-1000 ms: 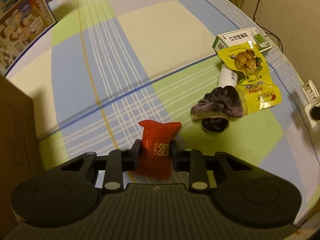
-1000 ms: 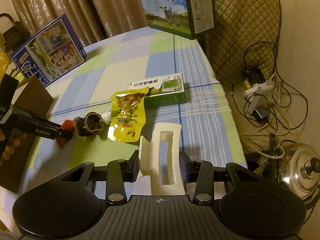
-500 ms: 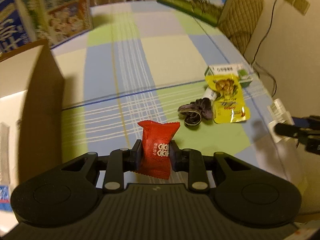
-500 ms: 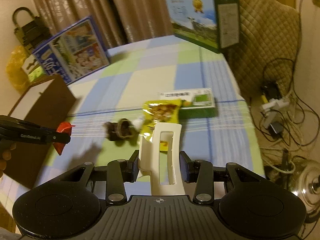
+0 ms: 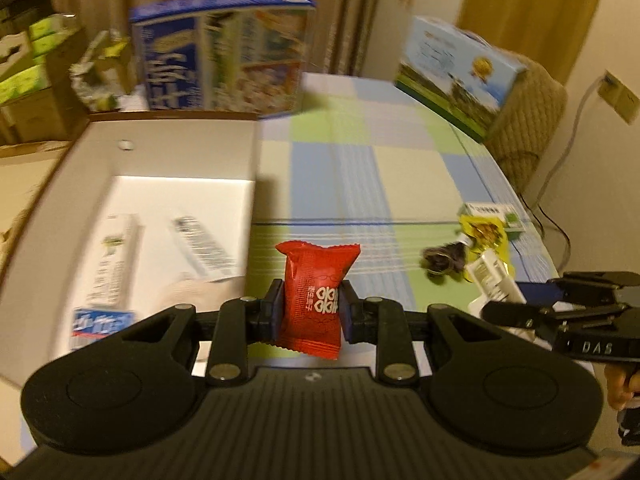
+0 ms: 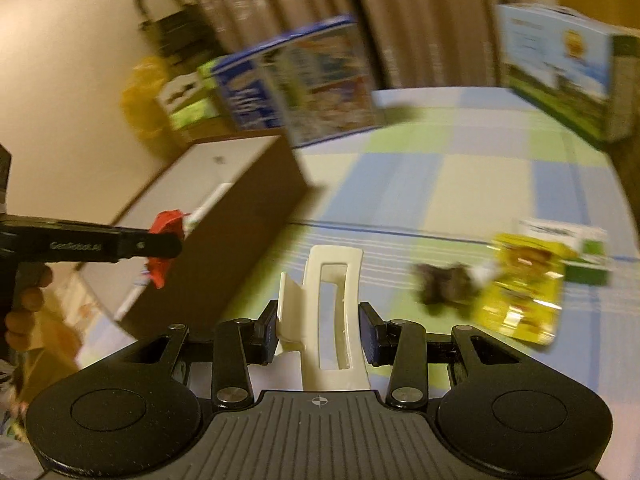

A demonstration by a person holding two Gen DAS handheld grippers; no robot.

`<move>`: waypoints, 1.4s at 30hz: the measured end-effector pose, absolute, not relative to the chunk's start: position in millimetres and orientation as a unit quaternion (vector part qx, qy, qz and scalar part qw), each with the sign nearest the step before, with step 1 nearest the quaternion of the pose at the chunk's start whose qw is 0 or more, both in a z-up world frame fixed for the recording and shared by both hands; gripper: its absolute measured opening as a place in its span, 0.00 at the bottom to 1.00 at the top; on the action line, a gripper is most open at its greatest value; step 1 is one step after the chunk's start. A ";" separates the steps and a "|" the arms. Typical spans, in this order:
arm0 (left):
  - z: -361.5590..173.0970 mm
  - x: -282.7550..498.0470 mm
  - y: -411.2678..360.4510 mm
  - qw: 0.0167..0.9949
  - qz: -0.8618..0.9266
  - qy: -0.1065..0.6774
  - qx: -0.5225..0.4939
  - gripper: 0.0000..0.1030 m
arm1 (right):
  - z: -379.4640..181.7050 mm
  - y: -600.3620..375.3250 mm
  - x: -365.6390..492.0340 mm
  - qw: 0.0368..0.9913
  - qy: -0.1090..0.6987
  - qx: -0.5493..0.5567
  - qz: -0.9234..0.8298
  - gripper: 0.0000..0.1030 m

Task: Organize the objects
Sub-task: 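Carry red packet with left gripper while right carries white clip to brown box, then open left gripper over brown box while right gripper releases white clip inside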

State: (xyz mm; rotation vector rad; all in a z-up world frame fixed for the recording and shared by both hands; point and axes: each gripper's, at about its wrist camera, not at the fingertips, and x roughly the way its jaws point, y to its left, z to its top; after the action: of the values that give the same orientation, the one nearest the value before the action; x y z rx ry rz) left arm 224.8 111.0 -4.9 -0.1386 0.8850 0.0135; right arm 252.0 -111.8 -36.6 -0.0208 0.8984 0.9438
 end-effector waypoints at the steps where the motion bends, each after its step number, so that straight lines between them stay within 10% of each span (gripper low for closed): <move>1: -1.9 220.1 118.5 0.903 0.013 0.424 -0.069 0.22 | -34.9 -102.9 249.1 0.790 0.417 -0.010 0.449 0.36; 42: -65.4 287.2 316.0 0.857 0.091 0.503 -0.059 0.23 | -89.7 209.5 255.9 0.741 0.476 -0.134 0.453 0.36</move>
State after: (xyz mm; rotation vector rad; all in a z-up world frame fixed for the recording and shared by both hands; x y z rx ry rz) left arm 287.2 316.0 -65.4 -0.1244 1.0565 0.1920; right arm 255.9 209.5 -89.7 -0.2931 1.0440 0.9940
